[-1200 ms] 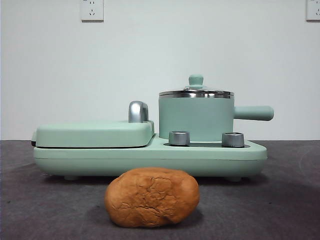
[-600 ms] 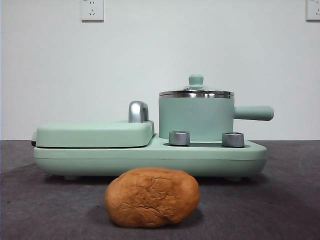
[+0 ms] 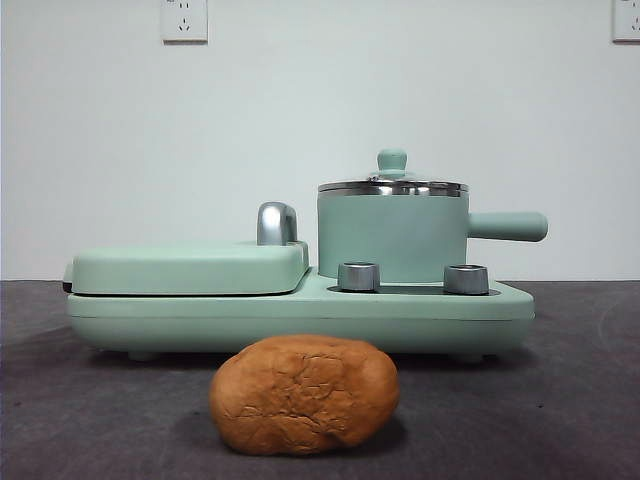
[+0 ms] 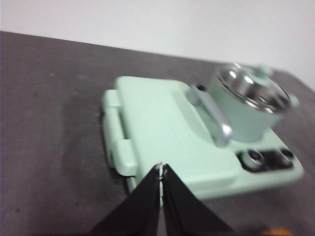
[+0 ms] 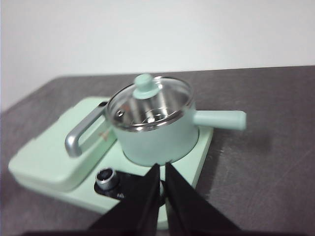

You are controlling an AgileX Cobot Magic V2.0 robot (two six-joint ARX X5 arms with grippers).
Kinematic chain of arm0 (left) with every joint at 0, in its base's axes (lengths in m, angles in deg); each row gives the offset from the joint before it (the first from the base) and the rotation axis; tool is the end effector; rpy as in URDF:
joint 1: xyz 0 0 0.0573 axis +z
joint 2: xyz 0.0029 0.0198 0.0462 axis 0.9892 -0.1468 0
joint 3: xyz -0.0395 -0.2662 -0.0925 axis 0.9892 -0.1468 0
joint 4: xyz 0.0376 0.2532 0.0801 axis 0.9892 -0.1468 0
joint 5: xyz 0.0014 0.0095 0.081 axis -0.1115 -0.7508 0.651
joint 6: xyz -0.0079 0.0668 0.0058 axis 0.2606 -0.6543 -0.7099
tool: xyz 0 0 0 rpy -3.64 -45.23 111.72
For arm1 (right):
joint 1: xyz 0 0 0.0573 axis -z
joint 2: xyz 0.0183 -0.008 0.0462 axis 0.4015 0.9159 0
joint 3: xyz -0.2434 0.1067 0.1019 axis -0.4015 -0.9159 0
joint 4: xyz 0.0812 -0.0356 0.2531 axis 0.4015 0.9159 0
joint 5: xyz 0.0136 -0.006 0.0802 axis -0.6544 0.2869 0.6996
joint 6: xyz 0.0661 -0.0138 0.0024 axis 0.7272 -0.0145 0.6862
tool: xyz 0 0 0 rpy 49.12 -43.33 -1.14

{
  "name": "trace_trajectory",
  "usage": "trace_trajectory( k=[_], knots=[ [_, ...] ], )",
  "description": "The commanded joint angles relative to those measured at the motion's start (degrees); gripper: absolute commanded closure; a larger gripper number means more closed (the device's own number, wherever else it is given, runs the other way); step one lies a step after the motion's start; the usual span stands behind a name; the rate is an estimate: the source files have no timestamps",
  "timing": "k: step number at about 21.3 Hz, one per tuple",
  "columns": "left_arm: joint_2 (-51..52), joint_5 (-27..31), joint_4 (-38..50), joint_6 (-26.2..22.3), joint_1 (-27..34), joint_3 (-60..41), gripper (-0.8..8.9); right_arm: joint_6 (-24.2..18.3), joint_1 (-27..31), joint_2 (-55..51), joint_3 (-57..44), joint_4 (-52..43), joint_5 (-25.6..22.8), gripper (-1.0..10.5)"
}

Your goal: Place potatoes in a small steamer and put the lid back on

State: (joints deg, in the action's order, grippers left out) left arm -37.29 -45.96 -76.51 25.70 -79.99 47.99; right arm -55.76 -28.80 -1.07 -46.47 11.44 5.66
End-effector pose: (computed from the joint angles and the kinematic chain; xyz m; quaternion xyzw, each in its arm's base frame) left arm 0.0953 -0.0187 0.2872 -0.0915 0.1510 -0.1942 0.9649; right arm 0.1046 0.0280 0.2927 0.0922 0.1153 0.2235 0.9635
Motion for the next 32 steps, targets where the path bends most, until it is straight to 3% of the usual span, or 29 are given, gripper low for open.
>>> trace_trajectory(
  k=[1, 5, 8, 11, 14, 18, 21, 25, 32],
  knots=[
    [-2.69, -3.56, -1.95, -9.46, -0.48, 3.82, 8.08, -8.37, 0.0, 3.15, 3.39, 1.77, 1.42, 9.3],
    [-6.6, -8.24, -5.51, -18.29, -1.25, 7.8, 8.08, -15.04, 0.0, 6.99, 7.41, 4.74, 2.75, 9.3],
    [-8.26, -8.72, -6.12, -24.22, -1.84, 9.25, 8.08, -19.39, 0.0, 8.81, 9.6, 6.08, 2.69, 9.3],
    [-8.44, -8.72, -5.97, -27.21, -2.08, 9.44, 8.07, -24.22, 0.0, 9.27, 10.45, 5.99, 2.73, 9.3],
    [-8.44, -8.72, -5.84, -27.43, -2.08, 9.44, 7.89, -28.28, 0.0, 9.18, 10.47, 5.84, 2.73, 9.3],
    [-8.44, -8.72, -5.64, -26.8, -2.08, 9.44, 6.13, -28.37, 0.0, 9.18, 10.47, 6.03, 2.73, 7.9],
    [-8.44, -8.72, -5.55, -26.8, -2.1, 9.44, 5.56, -28.35, 0.0, 9.18, 10.47, 6.21, 2.73, 7.1],
    [-8.57, -8.72, -4.07, -25.88, -2.8, 9.44, 5.56, -28.35, 0.0, 9.18, 10.47, 6.21, 2.71, 7.1],
    [-13.29, -8.61, 6.49, -19.52, -4.57, 9.44, 5.56, -28.06, 0.02, 9.2, 10.47, 5.99, 2.49, 7.1]
  ],
)
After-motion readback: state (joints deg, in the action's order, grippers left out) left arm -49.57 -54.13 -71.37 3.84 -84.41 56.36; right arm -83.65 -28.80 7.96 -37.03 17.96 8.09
